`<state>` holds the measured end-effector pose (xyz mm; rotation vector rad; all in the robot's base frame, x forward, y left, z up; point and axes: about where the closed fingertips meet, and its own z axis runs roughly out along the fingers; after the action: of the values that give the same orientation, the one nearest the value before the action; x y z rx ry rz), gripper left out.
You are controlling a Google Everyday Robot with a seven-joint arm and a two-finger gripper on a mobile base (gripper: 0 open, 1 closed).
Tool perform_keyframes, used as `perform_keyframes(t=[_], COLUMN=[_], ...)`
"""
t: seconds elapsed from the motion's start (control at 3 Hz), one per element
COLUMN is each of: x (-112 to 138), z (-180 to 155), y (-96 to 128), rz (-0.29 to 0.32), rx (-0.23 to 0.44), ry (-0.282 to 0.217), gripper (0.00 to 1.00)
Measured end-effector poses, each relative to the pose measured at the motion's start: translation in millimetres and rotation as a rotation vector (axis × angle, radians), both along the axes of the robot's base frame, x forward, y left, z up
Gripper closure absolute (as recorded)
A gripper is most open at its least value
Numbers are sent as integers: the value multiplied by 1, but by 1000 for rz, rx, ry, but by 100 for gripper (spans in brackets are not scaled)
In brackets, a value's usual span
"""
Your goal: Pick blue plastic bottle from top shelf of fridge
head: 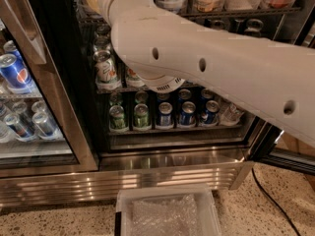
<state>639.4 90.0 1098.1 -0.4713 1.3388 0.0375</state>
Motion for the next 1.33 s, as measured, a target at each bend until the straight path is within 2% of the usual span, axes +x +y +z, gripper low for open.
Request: perform_keyframes(t=[0.67, 1.33], x=[-21, -33], z=[-1, -5], y=[-8, -13], rz=[-78, -113], rx=[-15, -26], ry=[9, 28], gripper=[33, 37])
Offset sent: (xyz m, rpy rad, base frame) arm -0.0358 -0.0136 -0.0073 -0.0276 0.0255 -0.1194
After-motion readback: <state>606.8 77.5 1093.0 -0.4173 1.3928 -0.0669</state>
